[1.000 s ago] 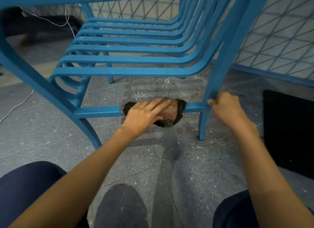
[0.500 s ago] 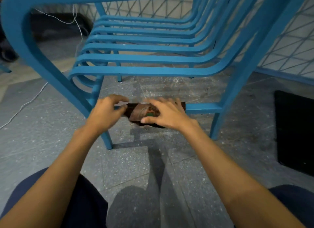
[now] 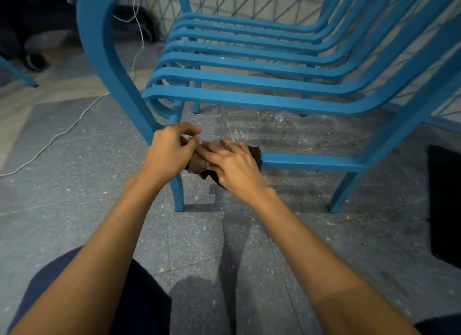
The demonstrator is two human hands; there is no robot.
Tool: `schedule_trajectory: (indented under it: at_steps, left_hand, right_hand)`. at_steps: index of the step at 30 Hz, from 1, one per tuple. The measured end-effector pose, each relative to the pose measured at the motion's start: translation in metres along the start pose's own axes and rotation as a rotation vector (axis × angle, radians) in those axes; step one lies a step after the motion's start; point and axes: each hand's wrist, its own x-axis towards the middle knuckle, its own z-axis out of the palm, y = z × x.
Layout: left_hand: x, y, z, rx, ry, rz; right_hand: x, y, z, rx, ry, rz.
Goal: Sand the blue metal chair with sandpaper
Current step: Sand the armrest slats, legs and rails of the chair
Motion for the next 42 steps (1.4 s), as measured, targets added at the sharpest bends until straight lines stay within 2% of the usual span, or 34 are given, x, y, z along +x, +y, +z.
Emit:
schedule_trajectory:
  at_steps: [4, 7, 10, 12, 14, 16, 18, 20, 25, 28, 31, 33, 34, 35, 38, 39, 40, 42]
  left_hand:
    - [0.001, -0.002, -0.001, -0.012, -0.023, -0.007]
    - [-0.001, -0.003, -0.005, -0.038, -0.029, 0.007]
    - [-0.006, -0.006, -0.008, -0.048, -0.047, 0.032]
    - [-0.009, -0.007, -0.008, -0.053, -0.057, 0.040]
    - [-0.010, -0.007, -0.008, -0.059, -0.059, 0.044]
    - [-0.009, -0.007, -0.007, -0.067, -0.046, 0.053]
    - [-0.005, -0.006, -0.006, -0.080, -0.017, 0.055]
    - [-0.003, -0.004, -0.006, -0.092, 0.005, 0.054]
    - [0.000, -0.003, -0.004, -0.119, 0.010, 0.069]
    - [-0.001, -0.008, -0.002, -0.113, 0.002, 0.049]
    - [-0.004, -0.008, 0.009, -0.078, -0.011, 0.104]
    - [-0.007, -0.003, 0.022, -0.063, -0.067, 0.154]
    - [-0.008, 0.001, 0.029, -0.062, -0.103, 0.174]
    - [-0.009, 0.007, 0.036, -0.062, -0.133, 0.196]
    - [-0.006, 0.027, 0.052, -0.080, -0.155, 0.266]
    - [-0.005, 0.034, 0.055, -0.095, -0.153, 0.282]
    - [-0.004, 0.040, 0.059, -0.108, -0.156, 0.290]
    - [-0.004, 0.051, 0.066, -0.113, -0.180, 0.299]
  right_hand:
    - [-0.036, 0.039, -0.002, 0.045, 0.207, -0.120]
    - [-0.084, 0.085, -0.014, 0.069, 0.350, 0.022]
    - [-0.099, 0.098, -0.026, 0.033, 0.315, 0.177]
    - [-0.082, 0.073, -0.029, -0.092, 0.179, 0.264]
    - [-0.055, 0.040, -0.022, -0.196, -0.016, 0.267]
    - [-0.028, 0.010, -0.005, -0.232, -0.069, 0.218]
    - [-0.006, -0.012, 0.008, -0.253, -0.032, 0.202]
    - [0.002, -0.022, 0.013, -0.269, 0.090, 0.187]
    - [-0.023, 0.014, 0.002, -0.077, 0.259, 0.055]
    - [-0.062, 0.055, -0.009, 0.049, 0.347, 0.215]
    - [-0.086, 0.083, -0.026, 0.184, 0.482, 0.486]
    - [-0.079, 0.073, -0.026, 0.223, 0.574, 0.685]
    - [-0.073, 0.061, -0.022, 0.228, 0.557, 0.695]
    - [-0.068, 0.047, -0.016, 0.218, 0.517, 0.619]
    - [-0.076, 0.026, 0.012, 0.019, 0.392, 0.228]
    - [-0.084, 0.031, 0.017, -0.013, 0.390, 0.194]
    - [-0.093, 0.039, 0.019, 0.009, 0.417, 0.242]
    - [-0.107, 0.057, 0.015, 0.183, 0.544, 0.481]
